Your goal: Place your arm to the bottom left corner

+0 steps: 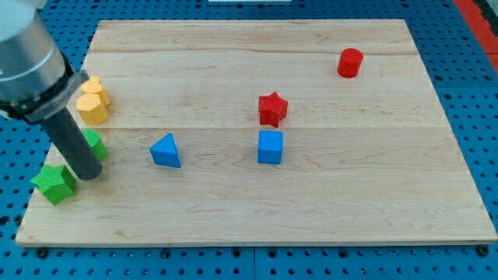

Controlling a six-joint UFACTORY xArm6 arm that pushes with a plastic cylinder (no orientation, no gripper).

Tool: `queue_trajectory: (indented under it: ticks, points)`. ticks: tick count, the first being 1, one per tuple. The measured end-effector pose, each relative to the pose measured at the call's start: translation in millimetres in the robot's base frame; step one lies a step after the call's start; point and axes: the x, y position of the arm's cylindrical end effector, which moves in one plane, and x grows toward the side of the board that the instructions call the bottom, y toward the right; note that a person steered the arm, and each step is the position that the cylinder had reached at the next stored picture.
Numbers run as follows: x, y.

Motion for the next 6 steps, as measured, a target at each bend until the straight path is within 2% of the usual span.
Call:
queue_trajectory:
  ticks: [1, 3, 6]
  points:
    - [44.4, -13.1]
    - [70.5, -94.5]
    - [48.2, -84.9]
